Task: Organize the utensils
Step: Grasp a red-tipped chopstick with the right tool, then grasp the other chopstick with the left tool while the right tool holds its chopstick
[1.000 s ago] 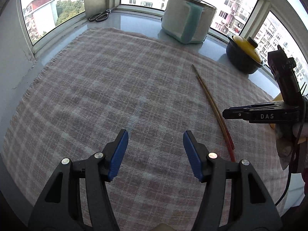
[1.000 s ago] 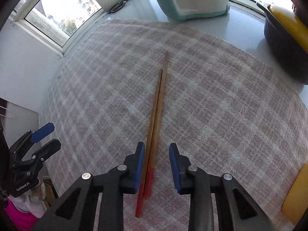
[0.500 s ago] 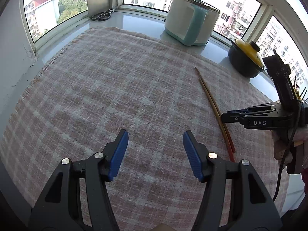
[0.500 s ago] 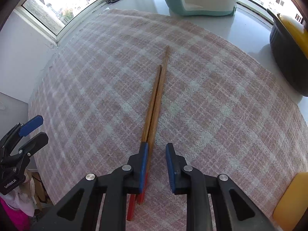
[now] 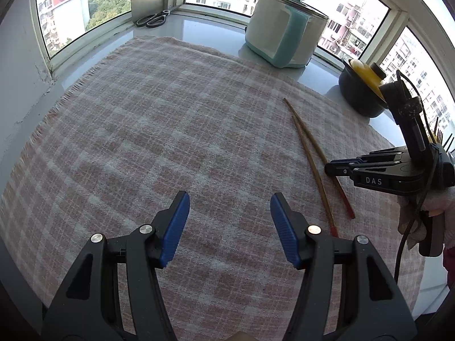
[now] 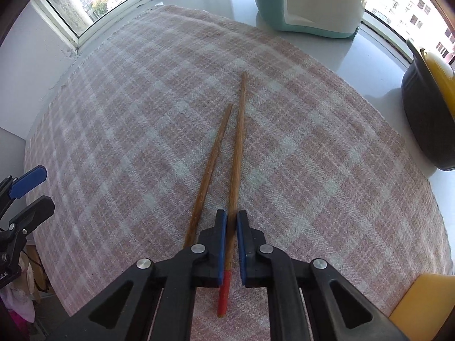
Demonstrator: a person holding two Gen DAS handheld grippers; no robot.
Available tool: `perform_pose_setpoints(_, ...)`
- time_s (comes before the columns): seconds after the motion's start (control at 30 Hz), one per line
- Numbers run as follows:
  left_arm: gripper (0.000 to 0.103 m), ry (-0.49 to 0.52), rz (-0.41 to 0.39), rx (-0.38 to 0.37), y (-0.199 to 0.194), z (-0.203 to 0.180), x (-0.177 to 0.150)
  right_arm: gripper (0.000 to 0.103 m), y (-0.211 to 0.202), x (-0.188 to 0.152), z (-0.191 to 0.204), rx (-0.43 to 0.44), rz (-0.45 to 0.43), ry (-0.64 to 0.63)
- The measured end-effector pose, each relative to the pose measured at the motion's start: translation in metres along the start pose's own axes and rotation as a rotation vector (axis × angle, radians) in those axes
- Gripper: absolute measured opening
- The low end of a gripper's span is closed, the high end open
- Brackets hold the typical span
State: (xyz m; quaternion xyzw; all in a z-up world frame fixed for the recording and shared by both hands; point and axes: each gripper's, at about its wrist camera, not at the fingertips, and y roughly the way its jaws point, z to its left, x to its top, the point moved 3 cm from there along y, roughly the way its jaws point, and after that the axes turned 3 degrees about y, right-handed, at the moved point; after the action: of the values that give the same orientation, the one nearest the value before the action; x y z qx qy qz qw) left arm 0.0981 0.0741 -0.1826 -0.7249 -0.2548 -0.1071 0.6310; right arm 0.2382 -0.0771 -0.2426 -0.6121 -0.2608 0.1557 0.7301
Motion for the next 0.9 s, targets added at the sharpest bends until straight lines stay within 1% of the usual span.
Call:
perform_pose_setpoints(0.1,0.061,0.005,0.007,-0.022,0.003,-0.008,0.003,0.004,-0.003,-0.007,-0.010,0.009,-0.001,0.023)
perform_pose_setpoints(0.2,0.053,0.015,0.018,-0.048,0.008,-0.021,0.007,0.004,-0.008,-0.018,-0.024,0.020,-0.003,0.057)
perform_pose_setpoints(0.27,0.050,0.018,0.030,-0.073,0.014,-0.032,0.011,0.004,-0.011,-0.027,-0.032,0.030,-0.004,0.084)
perform_pose_setpoints(0.33,0.044,0.016,0.052,-0.100,0.021,-0.043,0.014,0.004,-0.014,-0.036,-0.041,0.036,-0.005,0.105)
perform_pose_setpoints(0.47,0.042,-0.006,0.106,-0.156,0.040,-0.064,0.022,0.004,-0.020,-0.053,-0.058,0.041,-0.012,0.149)
perform_pose_setpoints(0.53,0.036,-0.030,0.135,-0.170,0.049,-0.072,0.026,0.004,-0.023,-0.060,-0.066,0.037,-0.017,0.165)
perform_pose_setpoints(0.6,0.036,-0.044,0.161,-0.183,0.057,-0.080,0.029,0.004,-0.024,-0.065,-0.070,0.036,-0.021,0.176)
perform_pose_setpoints(0.7,0.036,-0.055,0.198,-0.191,0.069,-0.092,0.034,0.004,-0.026,-0.070,-0.075,0.026,-0.027,0.185)
perform_pose_setpoints(0.87,0.036,-0.053,0.254,-0.143,0.089,-0.105,0.036,0.004,-0.028,-0.073,-0.078,0.030,-0.037,0.199)
perform_pose_setpoints(0.9,0.035,-0.056,0.263,-0.137,0.092,-0.106,0.036,0.004,-0.028,-0.073,-0.078,0.030,-0.039,0.200)
